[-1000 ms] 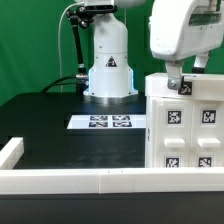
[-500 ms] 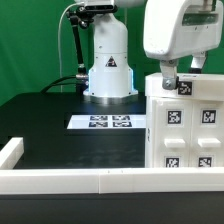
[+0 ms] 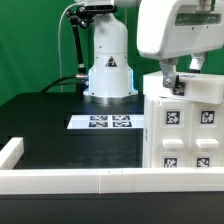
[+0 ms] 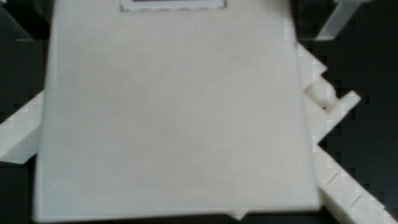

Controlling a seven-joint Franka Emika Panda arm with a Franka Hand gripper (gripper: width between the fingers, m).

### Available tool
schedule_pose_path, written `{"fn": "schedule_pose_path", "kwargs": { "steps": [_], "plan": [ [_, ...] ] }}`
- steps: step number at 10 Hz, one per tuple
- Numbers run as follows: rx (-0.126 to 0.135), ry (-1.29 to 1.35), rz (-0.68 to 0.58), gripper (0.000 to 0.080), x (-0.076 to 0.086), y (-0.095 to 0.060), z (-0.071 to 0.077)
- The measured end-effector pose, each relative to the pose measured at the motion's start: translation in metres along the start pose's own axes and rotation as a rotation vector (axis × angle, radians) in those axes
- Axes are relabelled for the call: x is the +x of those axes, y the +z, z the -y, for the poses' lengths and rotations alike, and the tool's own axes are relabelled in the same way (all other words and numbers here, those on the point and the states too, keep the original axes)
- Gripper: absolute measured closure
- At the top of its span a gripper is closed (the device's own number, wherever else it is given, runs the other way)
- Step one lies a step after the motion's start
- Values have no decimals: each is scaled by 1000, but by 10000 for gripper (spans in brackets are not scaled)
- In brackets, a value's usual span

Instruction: Assemble cabinet

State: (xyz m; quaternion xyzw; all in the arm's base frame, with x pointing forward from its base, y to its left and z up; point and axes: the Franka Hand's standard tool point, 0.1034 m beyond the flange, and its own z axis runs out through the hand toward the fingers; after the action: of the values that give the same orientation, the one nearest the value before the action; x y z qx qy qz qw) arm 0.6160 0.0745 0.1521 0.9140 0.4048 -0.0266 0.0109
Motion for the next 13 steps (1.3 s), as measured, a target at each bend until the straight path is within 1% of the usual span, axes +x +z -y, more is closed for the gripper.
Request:
{"fn": "schedule_pose_path", "kwargs": {
  "steps": [6,11,13],
  "plan": [
    [0,47,0,239,-1,0,-1],
    [3,420,-1,238,1,0,1],
    [4,652,1,236,1,0,6]
  ]
}}
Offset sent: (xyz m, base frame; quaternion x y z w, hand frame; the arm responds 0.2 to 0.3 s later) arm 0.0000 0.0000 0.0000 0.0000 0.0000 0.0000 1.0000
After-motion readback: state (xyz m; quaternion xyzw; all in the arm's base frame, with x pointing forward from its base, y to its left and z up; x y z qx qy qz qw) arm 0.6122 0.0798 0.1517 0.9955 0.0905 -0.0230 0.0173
